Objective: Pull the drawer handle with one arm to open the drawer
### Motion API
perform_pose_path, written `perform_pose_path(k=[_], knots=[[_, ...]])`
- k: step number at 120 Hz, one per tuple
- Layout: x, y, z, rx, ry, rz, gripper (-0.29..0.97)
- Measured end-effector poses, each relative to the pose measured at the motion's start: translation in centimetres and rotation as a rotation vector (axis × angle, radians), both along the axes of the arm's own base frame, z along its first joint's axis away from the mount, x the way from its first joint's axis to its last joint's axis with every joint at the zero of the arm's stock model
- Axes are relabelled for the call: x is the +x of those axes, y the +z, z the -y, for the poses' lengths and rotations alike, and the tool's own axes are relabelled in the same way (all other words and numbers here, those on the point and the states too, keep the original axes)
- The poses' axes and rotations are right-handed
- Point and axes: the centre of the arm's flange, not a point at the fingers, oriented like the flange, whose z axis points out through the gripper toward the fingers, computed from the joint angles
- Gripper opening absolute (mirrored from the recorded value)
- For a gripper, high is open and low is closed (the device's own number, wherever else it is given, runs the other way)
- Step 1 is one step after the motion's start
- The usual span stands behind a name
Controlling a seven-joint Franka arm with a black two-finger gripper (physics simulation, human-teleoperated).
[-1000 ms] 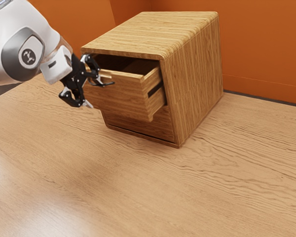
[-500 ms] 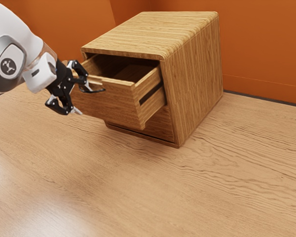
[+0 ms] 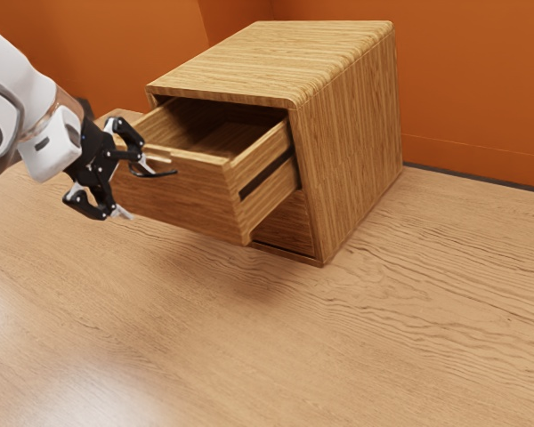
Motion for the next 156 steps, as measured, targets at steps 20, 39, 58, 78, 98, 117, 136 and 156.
perform_pose_path(k=[20,39,58,78,98,117,136,156], knots=[[-1.0,-0.1,0.1,-0.004,0.002,0.002,0.51],[-2.1,0.0,0.4,-0.006,0.001,0.009,0.5],[-3.2,-0.2,0.7,0.0,-0.001,0.014,0.5],[-4.7,-0.4,0.9,-0.001,0.0,0.02,0.51],[-5.9,-0.3,1.2,0.003,0.001,0.028,0.48],[-6.6,-0.4,1.2,0.009,0.004,0.028,0.49],[-7.3,-0.2,1.3,0.013,0.008,0.035,0.49],[-13.0,18.5,10.8,0.184,-0.09,0.312,0.58]])
